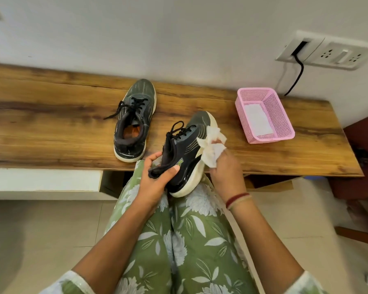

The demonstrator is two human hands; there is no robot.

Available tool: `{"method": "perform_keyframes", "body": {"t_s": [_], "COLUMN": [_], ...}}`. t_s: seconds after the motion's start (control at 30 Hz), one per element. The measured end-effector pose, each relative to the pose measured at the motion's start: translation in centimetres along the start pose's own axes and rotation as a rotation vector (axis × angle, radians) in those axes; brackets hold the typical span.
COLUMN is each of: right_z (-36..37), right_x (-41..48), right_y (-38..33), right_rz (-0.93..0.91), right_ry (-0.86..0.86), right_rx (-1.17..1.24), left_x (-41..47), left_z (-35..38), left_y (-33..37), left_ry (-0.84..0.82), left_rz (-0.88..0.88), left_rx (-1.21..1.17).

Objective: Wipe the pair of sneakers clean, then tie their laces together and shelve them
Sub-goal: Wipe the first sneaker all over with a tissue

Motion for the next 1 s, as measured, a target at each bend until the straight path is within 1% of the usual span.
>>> {"method": "perform_keyframes", "body": {"t_s": [0.07, 0.17, 0.27, 0.37, 0.47, 0.57, 0.67, 0.7, 0.73, 0.8, 0.83, 0.9, 0.97, 1.0], "right_z": [1.5, 2.2, 2.2, 2.0, 1.4, 1.3, 1.0, 0.3, -0.8, -3.5, -4.8, -6.7, -6.8, -6.2], "right_x": [0.8, -0.7, -3.1, -5.1, -7.2, -9.2, -10.8, -11.2, -11.2, -10.4, -9.4, -6.9, -4.8, -4.3], "right_y": [-0.8, -2.1, -3.6, -3.8, -4.3, -4.9, -4.9, -4.8, -4.6, -3.6, -2.9, -1.8, -2.4, -3.4], "right_rz": [-0.028, -0.059, -0.158, -0.210, -0.281, -0.327, -0.354, -0.360, -0.342, -0.227, -0.165, -0.084, -0.087, -0.136], "right_ry": [-0.018, -0.006, 0.004, 0.054, 0.100, 0.064, -0.048, -0.055, -0.025, 0.085, 0.162, 0.291, 0.290, 0.259], "right_rx": [-0.011, -0.012, -0.106, -0.247, -0.293, -0.310, -0.254, -0.163, -0.002, 0.345, 0.451, 0.462, 0.343, 0.243], "left_x": [0.4, 0.8, 0.8, 0.3, -0.1, -1.0, -2.2, -2.3, -2.5, -2.7, -2.9, -3.2, -3.2, -3.1], "left_z": [0.0, -0.2, 0.1, 0.4, 0.6, 0.6, 1.2, 1.5, 1.7, 2.2, 2.5, 2.6, 2.7, 2.9], "left_y": [-0.6, -1.0, -1.3, -1.3, -1.1, -1.0, -0.2, 0.2, 0.5, 0.9, 0.9, 0.7, 0.5, 0.5], "left_ry": [0.030, 0.061, 0.077, 0.095, 0.117, 0.231, 0.336, 0.342, 0.343, 0.319, 0.306, 0.317, 0.335, 0.332], "left_rz": [-0.026, -0.026, -0.033, -0.051, -0.048, -0.067, -0.124, -0.136, -0.144, -0.144, -0.147, -0.171, -0.159, -0.147], "left_rx": [-0.067, -0.135, -0.187, -0.156, -0.123, -0.126, -0.144, -0.135, -0.122, -0.130, -0.146, -0.133, -0.095, -0.072]}}
Point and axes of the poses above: each hand's wrist, its own x-axis towards the middle knuckle, its own z-axis out of the palm, y = z × x, the point moved 9 cm from there along x, towards the middle knuckle, and after that the axes turned 2 degrees about x, right-handed, at the moved point
